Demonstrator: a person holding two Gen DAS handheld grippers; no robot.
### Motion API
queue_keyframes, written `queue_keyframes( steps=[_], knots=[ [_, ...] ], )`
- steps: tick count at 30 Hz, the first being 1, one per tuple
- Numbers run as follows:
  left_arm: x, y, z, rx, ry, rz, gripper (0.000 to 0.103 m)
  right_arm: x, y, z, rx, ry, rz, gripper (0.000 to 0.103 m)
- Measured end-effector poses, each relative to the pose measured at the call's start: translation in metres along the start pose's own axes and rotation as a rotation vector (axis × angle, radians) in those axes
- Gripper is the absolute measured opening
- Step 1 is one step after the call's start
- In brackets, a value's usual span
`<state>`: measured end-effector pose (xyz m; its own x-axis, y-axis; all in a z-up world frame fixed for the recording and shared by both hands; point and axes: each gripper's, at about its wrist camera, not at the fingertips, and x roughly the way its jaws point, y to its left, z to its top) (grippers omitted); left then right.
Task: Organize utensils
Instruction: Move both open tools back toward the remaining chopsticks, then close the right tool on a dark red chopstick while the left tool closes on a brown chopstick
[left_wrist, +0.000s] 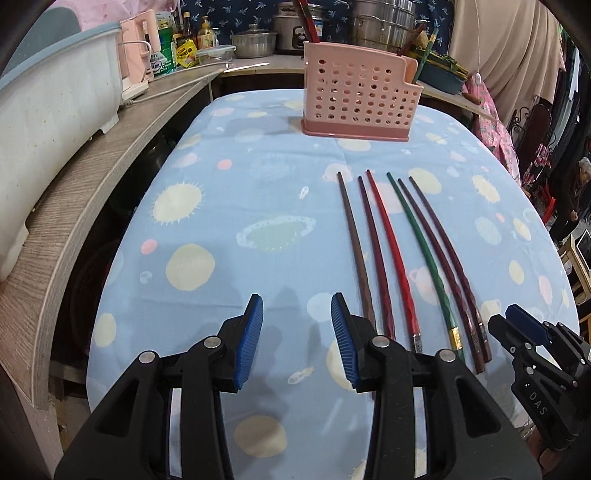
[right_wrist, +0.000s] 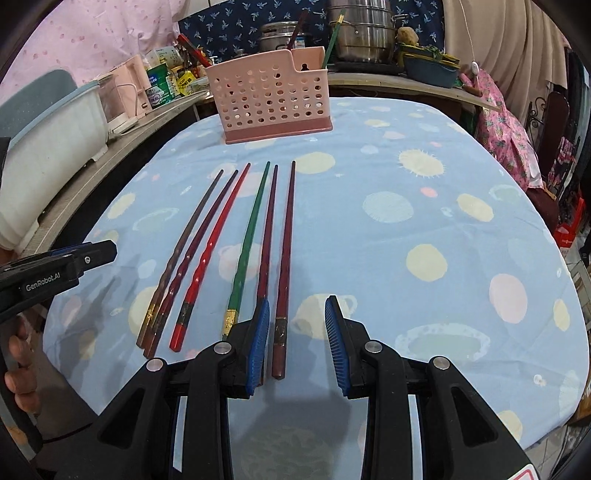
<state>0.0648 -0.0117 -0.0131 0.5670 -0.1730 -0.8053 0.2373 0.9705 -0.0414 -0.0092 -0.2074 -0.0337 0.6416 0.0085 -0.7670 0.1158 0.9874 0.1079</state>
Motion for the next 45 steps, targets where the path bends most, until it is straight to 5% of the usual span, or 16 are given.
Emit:
queue_keyframes(
  steps=[21, 38, 45],
  knots=[
    [0.003, -0.016, -0.017, 0.041, 0.024, -0.035, 0.058, 0.004, -0.008, -0.016, 0.005, -0.004, -0.038, 0.007],
    [0.021, -0.029, -0.03, 0.062, 0.078, -0.037, 0.058, 0.002, -0.012, -0.019, 0.025, -0.007, -0.022, 0.007],
    [0.023, -0.028, -0.034, 0.073, 0.075, -0.014, 0.05, 0.002, -0.013, -0.019, 0.024, -0.008, -0.021, 0.007]
  ],
)
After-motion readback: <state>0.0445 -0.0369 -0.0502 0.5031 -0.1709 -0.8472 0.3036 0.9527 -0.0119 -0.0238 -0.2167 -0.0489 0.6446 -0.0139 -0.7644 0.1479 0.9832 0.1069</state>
